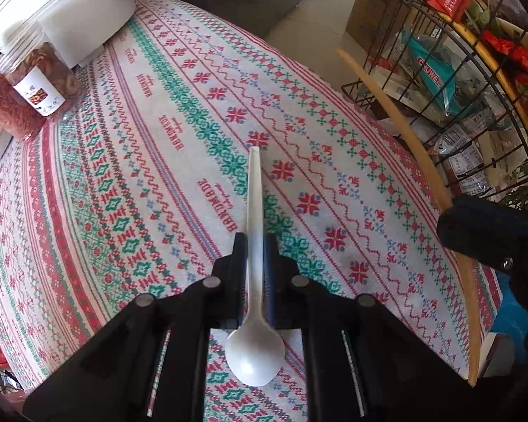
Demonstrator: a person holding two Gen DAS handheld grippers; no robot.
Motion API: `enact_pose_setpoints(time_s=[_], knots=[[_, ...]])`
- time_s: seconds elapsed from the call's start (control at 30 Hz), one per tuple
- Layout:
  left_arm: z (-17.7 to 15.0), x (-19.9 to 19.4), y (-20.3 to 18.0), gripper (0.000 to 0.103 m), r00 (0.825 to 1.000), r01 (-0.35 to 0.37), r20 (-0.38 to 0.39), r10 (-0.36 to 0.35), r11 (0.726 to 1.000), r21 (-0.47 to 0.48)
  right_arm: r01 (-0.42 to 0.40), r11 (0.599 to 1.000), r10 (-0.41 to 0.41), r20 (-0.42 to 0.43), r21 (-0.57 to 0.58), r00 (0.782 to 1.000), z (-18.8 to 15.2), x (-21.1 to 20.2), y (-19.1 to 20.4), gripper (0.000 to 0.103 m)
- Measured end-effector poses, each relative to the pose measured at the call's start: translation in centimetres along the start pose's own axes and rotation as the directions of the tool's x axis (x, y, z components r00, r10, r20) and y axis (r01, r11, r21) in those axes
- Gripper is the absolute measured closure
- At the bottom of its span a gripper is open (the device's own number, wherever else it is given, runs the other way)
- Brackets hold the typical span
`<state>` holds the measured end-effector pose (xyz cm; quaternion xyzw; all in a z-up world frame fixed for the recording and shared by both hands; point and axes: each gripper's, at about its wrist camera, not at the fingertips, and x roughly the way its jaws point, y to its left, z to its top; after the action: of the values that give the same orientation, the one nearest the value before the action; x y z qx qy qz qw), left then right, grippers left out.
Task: Organize utensils
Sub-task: 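Grasp the white plastic spoon with the left gripper while the right holds the chopstick, then carry the white spoon and wooden chopstick above the pink basket with both grippers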
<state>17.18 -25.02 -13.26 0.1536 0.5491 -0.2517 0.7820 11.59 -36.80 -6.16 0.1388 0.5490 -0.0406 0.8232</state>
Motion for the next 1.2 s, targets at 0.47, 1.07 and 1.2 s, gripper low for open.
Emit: enact_pose_setpoints(time_s=[0.47,1.07,1.2], knots=[[-6.5,-14.4,5.7,0.092,0.948,0.062,0.316,-0.023,0.991,-0.115,-0.123,0.992,0.126,0.105,-0.028,0.986,-0.5,-3.0,4.5,0.096],[-16.3,-22.3,14.9,0.092,0.672,-0.086,0.676,0.302,0.939,-0.333,-0.195,0.967,0.223,0.168,-0.165,0.96,-2.4,-4.3,14.5,0.096],[-17.7,-20.9,16.8,0.092,0.649,-0.061,0.691,0.316,0.928,-0.367,-0.2,0.964,0.231,0.182,-0.172,0.956,-2.6,-3.9,15.9,0.096]])
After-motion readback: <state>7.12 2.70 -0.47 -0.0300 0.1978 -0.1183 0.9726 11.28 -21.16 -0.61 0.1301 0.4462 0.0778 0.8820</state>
